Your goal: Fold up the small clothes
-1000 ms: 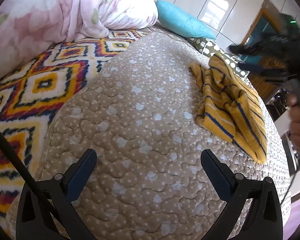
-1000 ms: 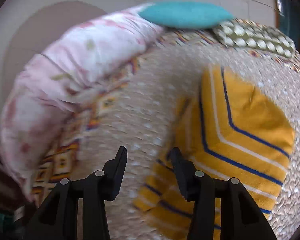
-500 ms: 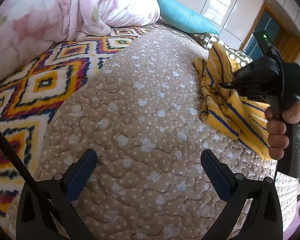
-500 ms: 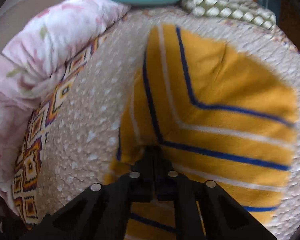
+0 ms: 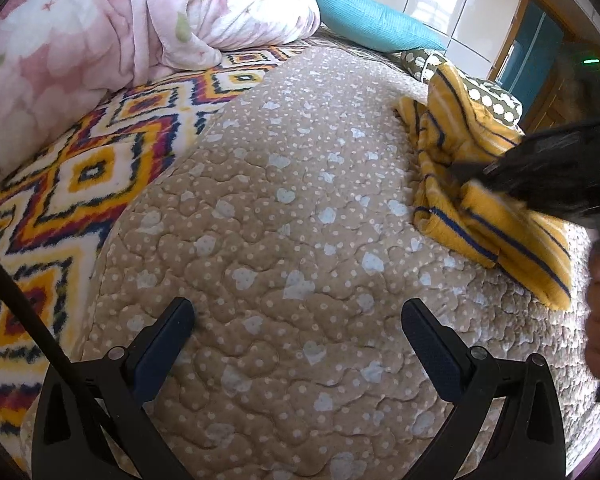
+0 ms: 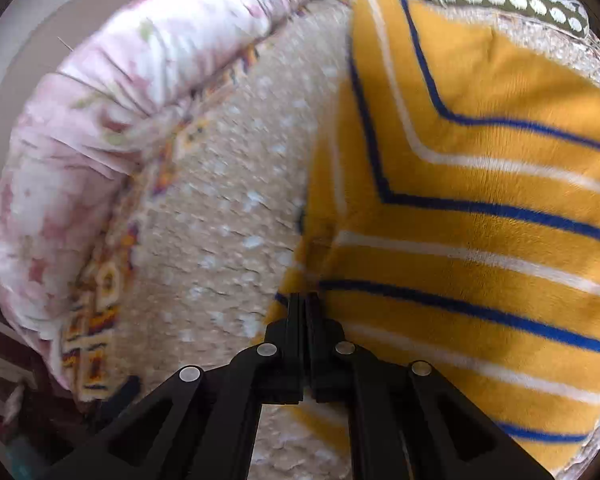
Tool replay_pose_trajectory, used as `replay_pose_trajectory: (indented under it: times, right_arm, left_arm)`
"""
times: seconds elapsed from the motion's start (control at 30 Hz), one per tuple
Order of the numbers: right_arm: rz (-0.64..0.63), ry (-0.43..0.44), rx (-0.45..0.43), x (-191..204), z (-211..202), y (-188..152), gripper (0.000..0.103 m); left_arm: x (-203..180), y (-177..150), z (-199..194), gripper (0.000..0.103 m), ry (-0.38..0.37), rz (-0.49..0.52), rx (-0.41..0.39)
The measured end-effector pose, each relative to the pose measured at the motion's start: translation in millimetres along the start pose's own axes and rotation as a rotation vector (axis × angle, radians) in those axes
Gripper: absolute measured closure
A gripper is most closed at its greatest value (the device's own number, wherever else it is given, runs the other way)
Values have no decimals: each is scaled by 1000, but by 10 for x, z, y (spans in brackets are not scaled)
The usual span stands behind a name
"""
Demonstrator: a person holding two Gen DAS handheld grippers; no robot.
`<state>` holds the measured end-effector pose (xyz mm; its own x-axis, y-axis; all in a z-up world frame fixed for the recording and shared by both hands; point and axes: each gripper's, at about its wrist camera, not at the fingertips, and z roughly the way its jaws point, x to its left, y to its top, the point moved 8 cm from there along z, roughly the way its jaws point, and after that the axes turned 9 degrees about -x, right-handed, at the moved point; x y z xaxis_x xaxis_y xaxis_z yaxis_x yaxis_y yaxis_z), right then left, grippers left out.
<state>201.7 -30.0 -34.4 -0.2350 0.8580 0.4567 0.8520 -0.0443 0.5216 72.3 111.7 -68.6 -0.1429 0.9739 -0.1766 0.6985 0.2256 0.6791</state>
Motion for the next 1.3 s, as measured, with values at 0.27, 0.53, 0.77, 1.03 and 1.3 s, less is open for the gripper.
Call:
replay_pose_trajectory:
  times: [0.27, 0.53, 0.77, 1.03, 1.3]
  right_arm:
    - [-26, -152, -229, -692, -1224, -10, 62]
    - [307, -38, -247, -1735, -1255, -33, 30]
    - [390, 96, -274, -1843, -624, 148, 24]
    - [426, 125, -260, -1703, -560, 353, 65]
    - [353, 26, -307, -2066, -1449, 227, 64]
  left_arm:
    - [-68, 15, -87, 0, 11, 26, -16]
    - [-528, 478, -88, 0, -230, -96, -19]
    - [-1174, 878, 632, 0, -288, 75, 29]
    - [-1569, 690, 888, 59, -318, 20, 174]
    - [-2154, 436, 484, 67, -334, 73, 170]
